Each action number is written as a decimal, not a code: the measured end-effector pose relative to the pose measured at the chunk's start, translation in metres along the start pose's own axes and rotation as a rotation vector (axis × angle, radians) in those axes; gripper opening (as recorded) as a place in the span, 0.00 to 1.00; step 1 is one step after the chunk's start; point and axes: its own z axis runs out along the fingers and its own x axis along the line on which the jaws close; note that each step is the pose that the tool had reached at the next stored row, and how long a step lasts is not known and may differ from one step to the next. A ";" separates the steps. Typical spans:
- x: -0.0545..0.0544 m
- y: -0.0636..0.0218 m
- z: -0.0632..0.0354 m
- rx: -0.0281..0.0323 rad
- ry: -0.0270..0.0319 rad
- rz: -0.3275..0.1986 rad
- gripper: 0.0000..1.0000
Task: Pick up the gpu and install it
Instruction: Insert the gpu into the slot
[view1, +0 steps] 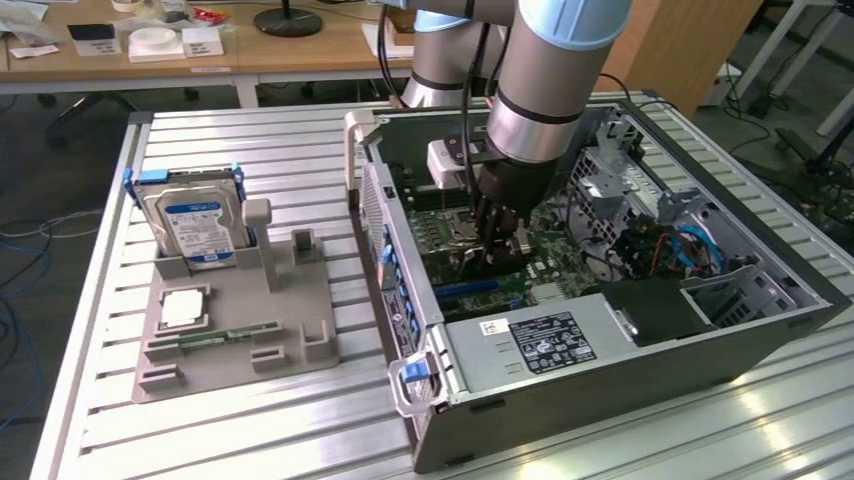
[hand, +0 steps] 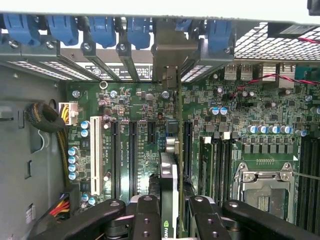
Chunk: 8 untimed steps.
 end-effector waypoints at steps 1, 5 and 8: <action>0.000 0.0000 0.0008 0.0001 -0.0001 0.000 0.27; 0.000 0.0000 0.0020 -0.0001 0.0002 0.000 0.27; 0.000 -0.0009 0.0021 -0.0001 0.0002 0.000 0.27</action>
